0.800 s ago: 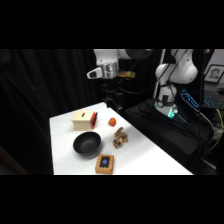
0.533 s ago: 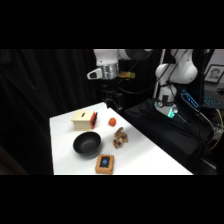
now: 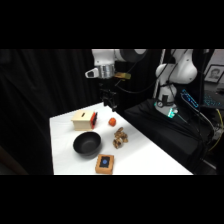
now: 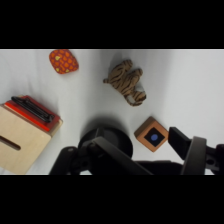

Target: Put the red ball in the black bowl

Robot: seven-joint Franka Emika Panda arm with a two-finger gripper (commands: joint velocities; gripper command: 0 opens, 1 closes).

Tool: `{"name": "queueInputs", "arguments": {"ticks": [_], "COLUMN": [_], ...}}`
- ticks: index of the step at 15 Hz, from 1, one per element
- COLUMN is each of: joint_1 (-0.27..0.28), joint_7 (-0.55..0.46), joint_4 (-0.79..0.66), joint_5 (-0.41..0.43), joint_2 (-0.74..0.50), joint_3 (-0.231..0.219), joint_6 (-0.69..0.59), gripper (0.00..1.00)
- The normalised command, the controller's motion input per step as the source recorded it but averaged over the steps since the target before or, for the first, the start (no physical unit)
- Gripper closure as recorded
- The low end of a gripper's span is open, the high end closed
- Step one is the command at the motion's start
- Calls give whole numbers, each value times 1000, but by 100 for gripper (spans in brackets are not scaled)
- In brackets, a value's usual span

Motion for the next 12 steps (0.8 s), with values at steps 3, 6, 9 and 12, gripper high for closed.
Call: {"name": "queueInputs", "arguments": {"ticks": [3, 6, 9, 12], "joint_1": [-90, -112, -117, -105], "joint_7": [36, 68, 101, 158], "joint_4": [-296, -309, -281, -244], "joint_5": [-63, -87, -105, -126], "joint_2": [-188, -162, -113, -61], "joint_3": [-65, -85, -89, -73], "joint_6": [267, 322, 351, 360], "gripper": [0, 0, 0, 0]}}
